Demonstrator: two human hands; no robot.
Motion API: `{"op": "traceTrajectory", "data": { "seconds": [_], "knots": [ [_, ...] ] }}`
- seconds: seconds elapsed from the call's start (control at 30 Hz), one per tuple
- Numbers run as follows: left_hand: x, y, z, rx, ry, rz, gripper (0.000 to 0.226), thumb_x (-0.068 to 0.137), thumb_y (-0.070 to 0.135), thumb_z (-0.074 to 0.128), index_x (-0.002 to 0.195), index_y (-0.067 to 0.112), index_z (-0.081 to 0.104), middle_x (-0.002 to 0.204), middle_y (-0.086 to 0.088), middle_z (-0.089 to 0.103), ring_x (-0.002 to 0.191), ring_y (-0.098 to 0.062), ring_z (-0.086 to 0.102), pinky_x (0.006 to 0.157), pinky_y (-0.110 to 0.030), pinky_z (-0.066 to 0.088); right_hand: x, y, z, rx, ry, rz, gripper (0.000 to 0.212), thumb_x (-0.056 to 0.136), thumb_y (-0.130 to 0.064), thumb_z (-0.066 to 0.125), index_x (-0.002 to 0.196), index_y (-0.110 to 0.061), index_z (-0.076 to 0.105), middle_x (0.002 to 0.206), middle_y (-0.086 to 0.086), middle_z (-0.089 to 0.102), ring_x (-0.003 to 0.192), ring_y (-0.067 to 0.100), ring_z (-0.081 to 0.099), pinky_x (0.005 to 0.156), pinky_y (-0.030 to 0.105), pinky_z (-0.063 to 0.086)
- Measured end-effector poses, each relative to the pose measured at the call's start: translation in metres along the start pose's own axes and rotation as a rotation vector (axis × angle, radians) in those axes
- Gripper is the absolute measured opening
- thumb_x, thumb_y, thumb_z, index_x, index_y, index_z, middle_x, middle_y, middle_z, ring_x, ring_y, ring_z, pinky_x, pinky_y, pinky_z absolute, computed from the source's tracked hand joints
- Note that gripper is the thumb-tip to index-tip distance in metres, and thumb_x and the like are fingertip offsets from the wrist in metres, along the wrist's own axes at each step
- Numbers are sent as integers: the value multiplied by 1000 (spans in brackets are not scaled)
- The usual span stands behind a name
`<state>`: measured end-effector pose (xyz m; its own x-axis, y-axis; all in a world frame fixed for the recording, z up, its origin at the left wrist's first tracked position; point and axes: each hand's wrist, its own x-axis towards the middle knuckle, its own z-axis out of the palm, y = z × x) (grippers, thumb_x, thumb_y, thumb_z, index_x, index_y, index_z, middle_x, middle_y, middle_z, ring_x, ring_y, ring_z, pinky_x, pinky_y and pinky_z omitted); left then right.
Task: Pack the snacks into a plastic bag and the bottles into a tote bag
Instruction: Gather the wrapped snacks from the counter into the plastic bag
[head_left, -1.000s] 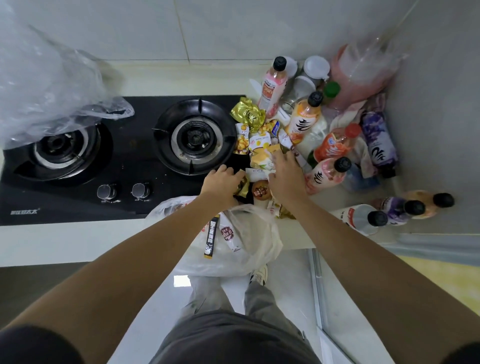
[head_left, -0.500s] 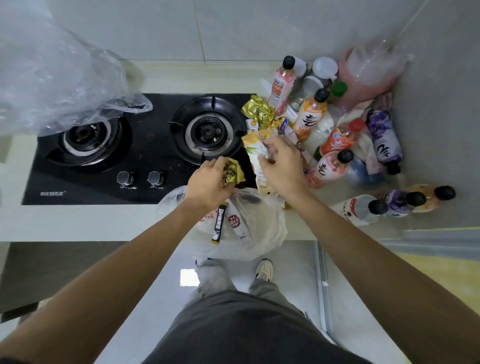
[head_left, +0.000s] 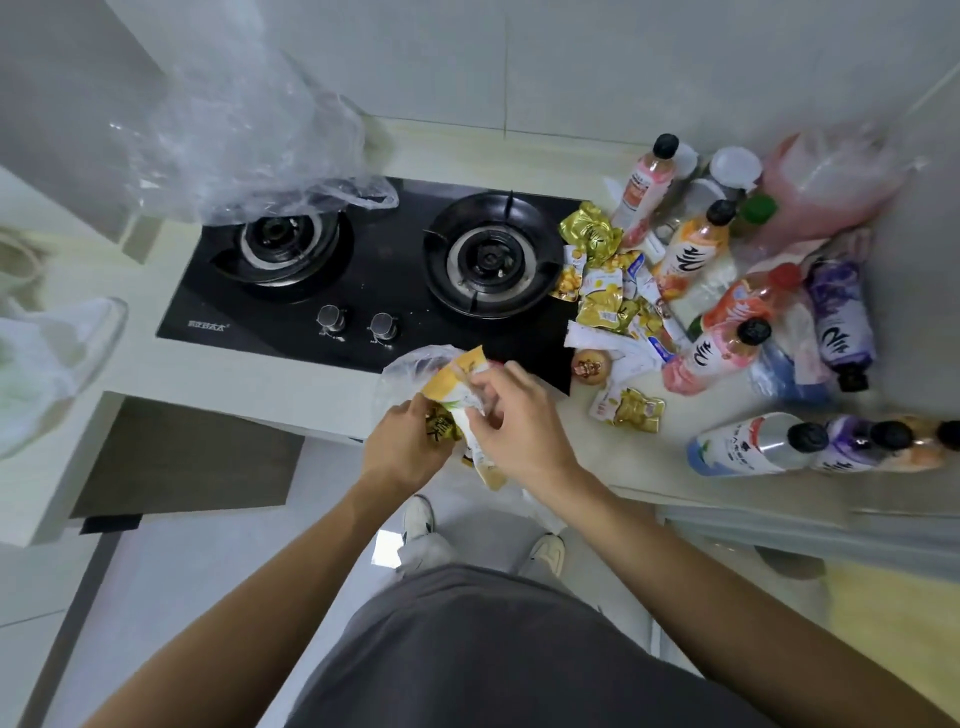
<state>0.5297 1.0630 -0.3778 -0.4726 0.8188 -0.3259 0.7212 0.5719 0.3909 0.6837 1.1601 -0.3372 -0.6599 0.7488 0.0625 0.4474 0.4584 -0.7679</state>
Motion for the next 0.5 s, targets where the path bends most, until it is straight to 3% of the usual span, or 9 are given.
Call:
{"op": "traceTrajectory", "data": {
  "seconds": [0.13,0.23,0.3,0.37,0.43,0.5],
  "knots": [
    [4,-14,1,-74,-45,3,20,82,36,63,94,20,61,90,2,65,84,-26,63,64,-33,50,-6,-16,11,-49,-38,-78,23,89,-19,72,110,-15,67,123,1,59,91,22,62,82,36,54],
    [10,-24,-5,-215,-105,-18,27,82,47,61,101,29,65,95,8,67,85,-17,65,70,-31,53,-6,-27,17,-55,-39,-198,26,93,-18,67,119,-17,67,116,0,56,91,19,60,80,35,54],
    [13,-29,-7,-140,-180,17,29,87,52,54,101,28,63,91,12,61,86,-14,60,67,-22,43,-4,-33,22,-43,-17,-212,29,94,-17,67,123,-16,66,115,0,55,90,18,60,74,34,55],
    [15,-30,-10,-31,-235,10,23,97,42,51,98,22,61,86,9,54,84,-16,52,66,-24,36,1,-39,26,-30,45,-184,28,93,-14,68,121,-13,67,113,1,56,93,18,60,75,36,54],
    [21,-32,-10,-27,-210,32,28,92,41,52,87,14,59,81,3,59,79,-21,55,66,-30,41,6,-46,28,-1,122,-164,26,92,-11,70,118,-11,69,110,3,57,93,15,59,76,31,53],
    [26,-37,-8,-54,-178,60,26,83,38,54,88,15,64,83,0,67,77,-24,62,63,-33,50,12,-52,30,29,172,-147,24,93,-11,70,117,-10,69,106,2,56,84,8,53,72,23,48]
  ]
}}
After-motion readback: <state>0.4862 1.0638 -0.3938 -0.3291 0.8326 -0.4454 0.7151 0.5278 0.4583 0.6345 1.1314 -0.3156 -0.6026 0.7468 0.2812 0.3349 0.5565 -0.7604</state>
